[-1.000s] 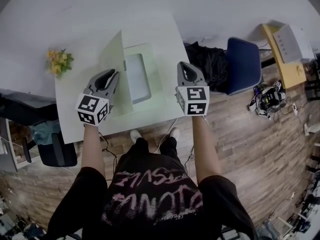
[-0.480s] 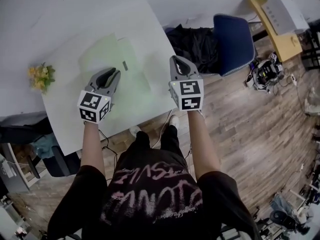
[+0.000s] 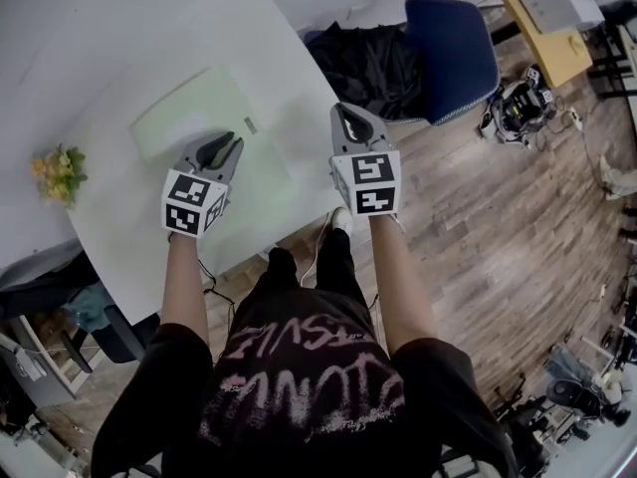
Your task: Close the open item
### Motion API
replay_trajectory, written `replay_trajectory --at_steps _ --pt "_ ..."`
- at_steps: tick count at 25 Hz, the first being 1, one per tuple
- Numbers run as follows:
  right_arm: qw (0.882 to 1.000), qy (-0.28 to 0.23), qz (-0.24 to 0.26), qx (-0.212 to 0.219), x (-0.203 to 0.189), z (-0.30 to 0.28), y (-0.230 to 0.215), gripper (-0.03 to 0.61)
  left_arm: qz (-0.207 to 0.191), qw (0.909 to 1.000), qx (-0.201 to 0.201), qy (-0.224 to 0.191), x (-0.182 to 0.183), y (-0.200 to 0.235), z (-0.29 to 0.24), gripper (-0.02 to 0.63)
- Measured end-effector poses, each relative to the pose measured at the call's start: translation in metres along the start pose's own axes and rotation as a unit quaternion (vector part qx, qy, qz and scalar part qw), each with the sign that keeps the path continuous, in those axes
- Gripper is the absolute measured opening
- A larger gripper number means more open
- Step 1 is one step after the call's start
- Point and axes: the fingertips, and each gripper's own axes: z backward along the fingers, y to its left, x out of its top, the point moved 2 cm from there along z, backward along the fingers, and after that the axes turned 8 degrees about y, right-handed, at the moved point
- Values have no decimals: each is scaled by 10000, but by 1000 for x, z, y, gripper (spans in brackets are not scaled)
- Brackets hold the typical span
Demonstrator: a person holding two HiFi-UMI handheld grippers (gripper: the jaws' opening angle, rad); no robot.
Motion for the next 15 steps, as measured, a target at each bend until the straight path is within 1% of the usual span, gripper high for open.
replay_trajectory --at_steps 3,5,9,11,15 --pt "9999 66 -52 -63 -7 0 -3 11 42 9997 -32 229 -4 1 -7 57" --pt "9999 92 -59 -72 -9 -1 -2 11 2 9990 -67 449 -7 0 -11 55" --pt "9999 98 -68 -48 -9 -5 2 11 -335 9958 -45 846 -16 -6 -19 52" --pt "9999 81 -75 -33 -7 -6 2 11 -376 9954 -20 881 -17 -6 -21 53" --pt "10000 71 -67 -21 -6 -7 1 11 -258 9957 -127 886 -16 -6 -21 54"
